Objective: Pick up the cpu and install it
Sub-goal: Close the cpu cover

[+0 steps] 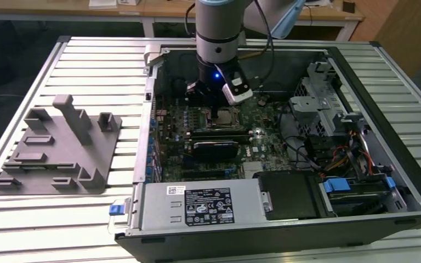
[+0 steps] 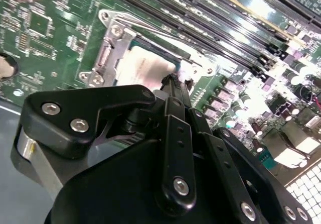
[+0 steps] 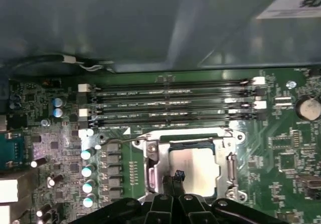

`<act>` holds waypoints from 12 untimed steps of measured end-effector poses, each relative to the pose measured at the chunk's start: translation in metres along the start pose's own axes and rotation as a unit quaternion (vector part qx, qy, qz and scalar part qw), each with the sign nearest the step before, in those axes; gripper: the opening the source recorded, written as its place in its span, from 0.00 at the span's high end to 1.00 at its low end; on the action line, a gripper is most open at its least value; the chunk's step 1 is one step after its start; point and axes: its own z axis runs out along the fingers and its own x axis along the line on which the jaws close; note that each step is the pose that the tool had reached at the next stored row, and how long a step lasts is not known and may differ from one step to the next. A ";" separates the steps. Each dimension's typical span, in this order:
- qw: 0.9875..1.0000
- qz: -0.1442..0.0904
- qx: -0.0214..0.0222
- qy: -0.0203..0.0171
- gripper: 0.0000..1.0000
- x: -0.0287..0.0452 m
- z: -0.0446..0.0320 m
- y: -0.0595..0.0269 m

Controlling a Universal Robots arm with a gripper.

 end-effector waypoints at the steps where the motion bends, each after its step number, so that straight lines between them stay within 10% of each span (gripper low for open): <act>1: 1.000 0.000 0.000 0.000 0.89 0.0021 0.0008 -0.0001; 12: 1.000 0.000 0.000 -0.001 0.89 0.0112 0.0098 -0.0009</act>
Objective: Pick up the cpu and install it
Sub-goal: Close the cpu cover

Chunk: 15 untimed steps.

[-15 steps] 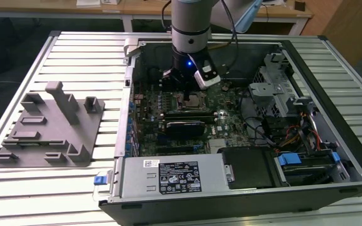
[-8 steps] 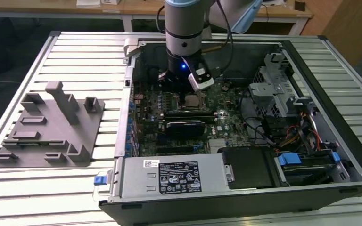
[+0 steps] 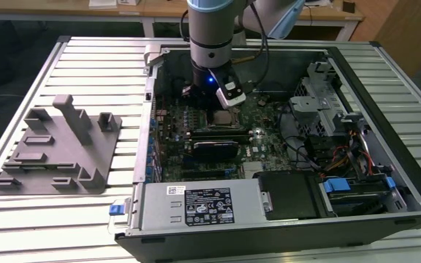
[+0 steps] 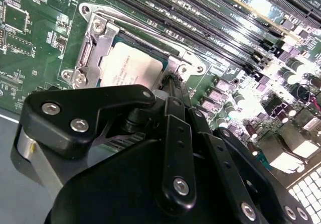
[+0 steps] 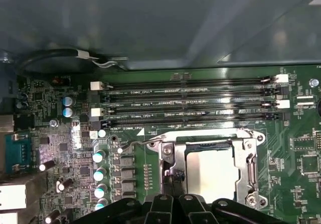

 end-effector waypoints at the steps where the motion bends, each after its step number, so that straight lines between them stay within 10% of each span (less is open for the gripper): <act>1: 1.000 0.000 0.000 0.000 0.89 0.0000 0.0001 0.0000; 15: 1.000 0.000 0.000 0.000 0.89 0.0001 0.0038 0.0000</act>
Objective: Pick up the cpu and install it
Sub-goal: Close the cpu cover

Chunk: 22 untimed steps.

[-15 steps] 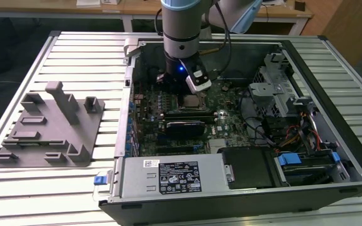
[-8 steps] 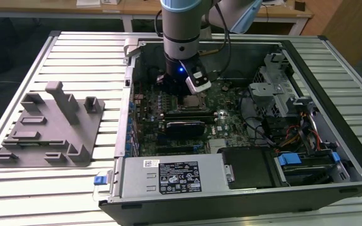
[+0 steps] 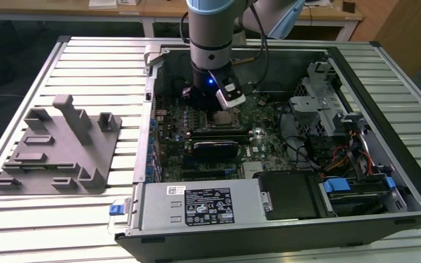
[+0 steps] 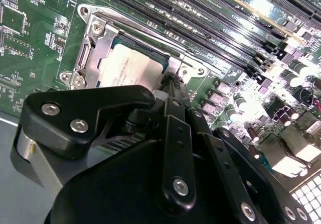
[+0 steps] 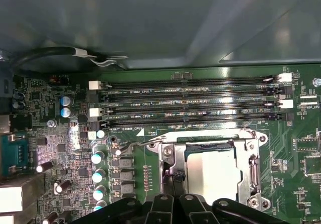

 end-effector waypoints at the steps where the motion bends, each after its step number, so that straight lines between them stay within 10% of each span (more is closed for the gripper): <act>1: 1.000 0.000 0.000 0.000 0.89 0.0000 0.0001 0.0000; 22: 1.000 0.000 0.000 0.000 0.89 0.0015 0.0008 0.0015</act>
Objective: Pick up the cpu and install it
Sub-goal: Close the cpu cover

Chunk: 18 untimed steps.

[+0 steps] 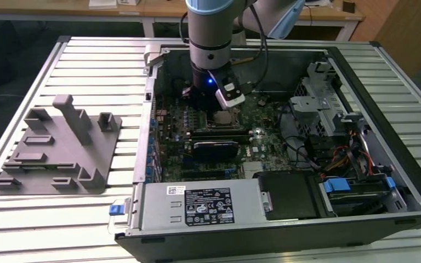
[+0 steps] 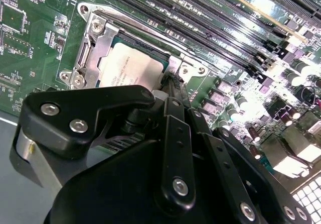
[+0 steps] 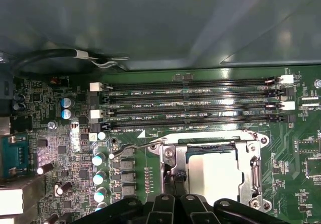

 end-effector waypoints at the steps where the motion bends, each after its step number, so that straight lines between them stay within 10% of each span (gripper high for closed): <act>1: 1.000 0.000 0.000 0.000 0.89 0.0000 0.0000 0.0000; 18: 1.000 0.000 0.000 0.000 0.89 -0.0003 -0.0082 0.0002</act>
